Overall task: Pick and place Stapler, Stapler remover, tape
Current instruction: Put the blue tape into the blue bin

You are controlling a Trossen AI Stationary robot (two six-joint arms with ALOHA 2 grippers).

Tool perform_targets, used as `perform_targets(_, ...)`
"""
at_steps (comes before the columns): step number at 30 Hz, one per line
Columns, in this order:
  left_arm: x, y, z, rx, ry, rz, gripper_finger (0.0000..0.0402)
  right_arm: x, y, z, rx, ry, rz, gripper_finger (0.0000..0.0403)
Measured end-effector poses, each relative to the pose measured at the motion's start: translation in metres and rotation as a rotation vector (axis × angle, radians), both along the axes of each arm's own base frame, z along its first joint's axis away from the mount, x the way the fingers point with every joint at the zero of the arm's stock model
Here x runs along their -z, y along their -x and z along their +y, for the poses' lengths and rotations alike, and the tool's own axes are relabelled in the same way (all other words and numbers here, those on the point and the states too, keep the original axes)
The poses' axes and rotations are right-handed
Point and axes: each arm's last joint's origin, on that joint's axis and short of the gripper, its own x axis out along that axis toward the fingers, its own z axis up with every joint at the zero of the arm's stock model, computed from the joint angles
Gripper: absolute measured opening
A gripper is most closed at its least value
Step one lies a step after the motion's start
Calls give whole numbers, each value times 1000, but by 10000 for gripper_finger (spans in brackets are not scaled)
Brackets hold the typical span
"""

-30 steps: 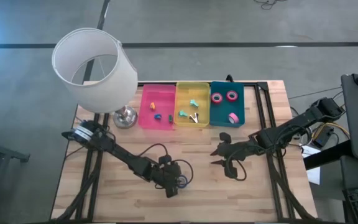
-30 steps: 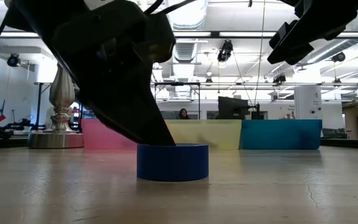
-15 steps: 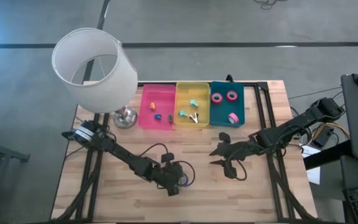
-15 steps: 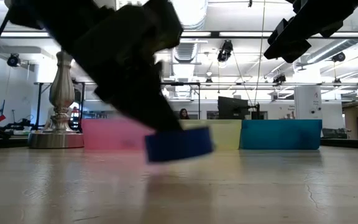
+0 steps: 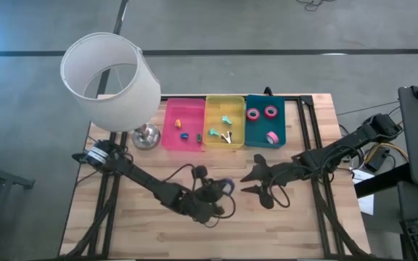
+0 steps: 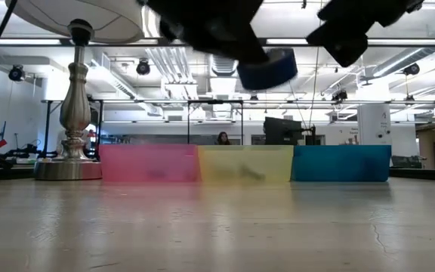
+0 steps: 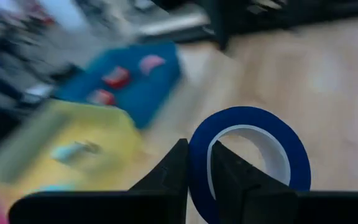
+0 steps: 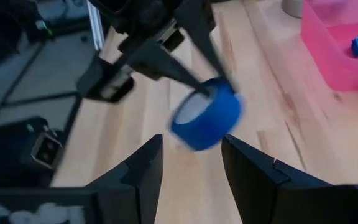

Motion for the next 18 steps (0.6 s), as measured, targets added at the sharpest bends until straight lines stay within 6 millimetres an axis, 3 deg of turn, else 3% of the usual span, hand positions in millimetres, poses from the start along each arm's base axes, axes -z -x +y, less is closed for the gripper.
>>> perform_targets(7,-21,-4,2,-163,-148,-57,50,-6,-6,-6,93,-99,-62,160)
perform_targets(18,-22,-3,5,-240,-189,-77,50,-9,-12,-19,282,-170,-119,168)
